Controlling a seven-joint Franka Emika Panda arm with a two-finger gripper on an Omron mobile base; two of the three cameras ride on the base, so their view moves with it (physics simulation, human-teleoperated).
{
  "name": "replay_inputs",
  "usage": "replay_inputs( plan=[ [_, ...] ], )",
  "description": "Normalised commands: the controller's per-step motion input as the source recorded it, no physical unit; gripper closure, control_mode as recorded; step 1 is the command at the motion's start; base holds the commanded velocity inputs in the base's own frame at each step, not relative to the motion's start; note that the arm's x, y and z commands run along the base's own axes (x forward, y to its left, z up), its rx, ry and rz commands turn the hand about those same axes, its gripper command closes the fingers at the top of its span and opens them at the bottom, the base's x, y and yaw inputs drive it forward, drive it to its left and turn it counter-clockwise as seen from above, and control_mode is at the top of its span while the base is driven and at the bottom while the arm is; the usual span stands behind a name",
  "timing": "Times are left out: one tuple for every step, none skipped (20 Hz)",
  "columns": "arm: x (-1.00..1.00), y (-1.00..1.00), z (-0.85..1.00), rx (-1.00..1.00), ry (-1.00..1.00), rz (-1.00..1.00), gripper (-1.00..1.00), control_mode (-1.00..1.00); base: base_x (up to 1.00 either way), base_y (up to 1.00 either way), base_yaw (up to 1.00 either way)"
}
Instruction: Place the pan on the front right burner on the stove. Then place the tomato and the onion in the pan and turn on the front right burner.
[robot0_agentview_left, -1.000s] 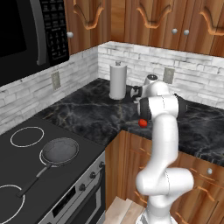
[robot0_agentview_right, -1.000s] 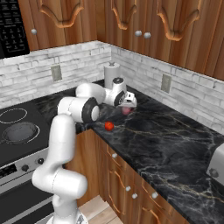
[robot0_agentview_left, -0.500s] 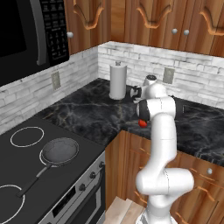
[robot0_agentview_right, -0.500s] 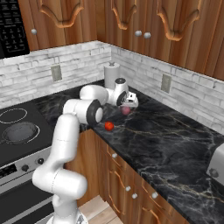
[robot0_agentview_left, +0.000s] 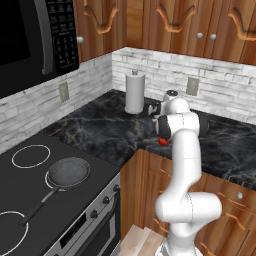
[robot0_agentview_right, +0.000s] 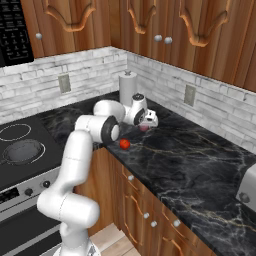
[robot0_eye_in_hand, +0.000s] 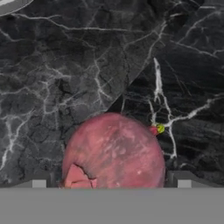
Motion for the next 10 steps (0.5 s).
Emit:
replay_inputs(
  plan=[
    [0.18, 0.00, -0.24, 0.00, 0.00, 0.00, -1.00, -1.00, 0.00, 0.00, 0.00],
    [0.16, 0.00, -0.26, 0.00, 0.00, 0.00, -1.00, -1.00, 0.00, 0.00, 0.00],
    [0.14, 0.00, -0.24, 0.00, 0.00, 0.00, -1.00, -1.00, 0.00, 0.00, 0.00],
    [0.14, 0.00, -0.20, 0.00, 0.00, 0.00, -1.00, -1.00, 0.00, 0.00, 0.00],
    [0.16, 0.00, -0.19, 0.00, 0.01, 0.00, 1.00, -1.00, 0.00, 0.00, 0.00],
    [0.16, 0.00, -0.16, 0.00, 0.01, 0.00, 1.00, -1.00, 0.00, 0.00, 0.00],
    [0.07, 0.00, -0.07, 0.00, 0.00, 0.00, 1.00, -1.00, 0.00, 0.00, 0.00],
    [0.00, 0.00, 0.00, 0.00, 0.00, 0.00, 1.00, -1.00, 0.00, 0.00, 0.00],
    [0.00, 0.00, 0.00, 0.00, 0.00, 0.00, 1.00, -1.00, 0.00, 0.00, 0.00],
    [0.00, 0.10, 0.05, 0.00, 0.00, 0.00, 1.00, -1.00, 0.00, 0.00, 0.00]
  ],
)
